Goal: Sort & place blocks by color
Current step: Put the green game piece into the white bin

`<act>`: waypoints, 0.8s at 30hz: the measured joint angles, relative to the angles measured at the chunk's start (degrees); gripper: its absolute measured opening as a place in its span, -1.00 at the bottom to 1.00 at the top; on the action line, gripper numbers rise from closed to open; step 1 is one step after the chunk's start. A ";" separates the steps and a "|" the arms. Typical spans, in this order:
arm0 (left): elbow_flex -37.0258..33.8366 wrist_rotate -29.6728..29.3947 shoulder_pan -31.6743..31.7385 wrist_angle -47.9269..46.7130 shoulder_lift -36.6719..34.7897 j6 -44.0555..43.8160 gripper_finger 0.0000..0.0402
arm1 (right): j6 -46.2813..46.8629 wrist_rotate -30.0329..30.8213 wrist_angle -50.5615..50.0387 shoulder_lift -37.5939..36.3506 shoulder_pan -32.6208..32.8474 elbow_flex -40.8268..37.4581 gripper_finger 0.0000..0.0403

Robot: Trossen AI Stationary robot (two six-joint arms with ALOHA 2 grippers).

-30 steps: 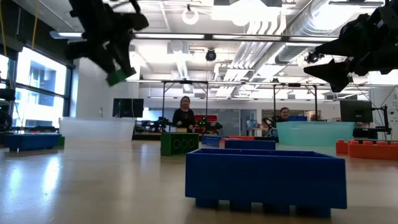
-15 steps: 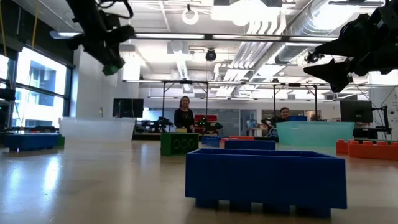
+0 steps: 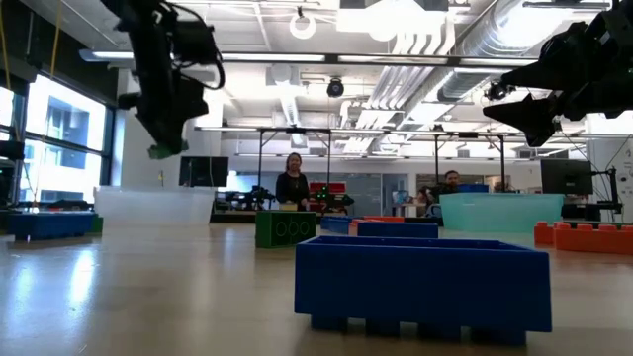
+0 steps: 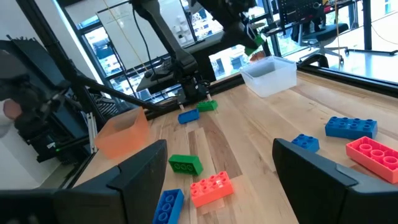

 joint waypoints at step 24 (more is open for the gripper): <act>0.09 1.97 0.57 -1.12 15.56 6.55 -0.20 | 0.00 0.00 -0.02 0.00 0.00 -0.02 0.38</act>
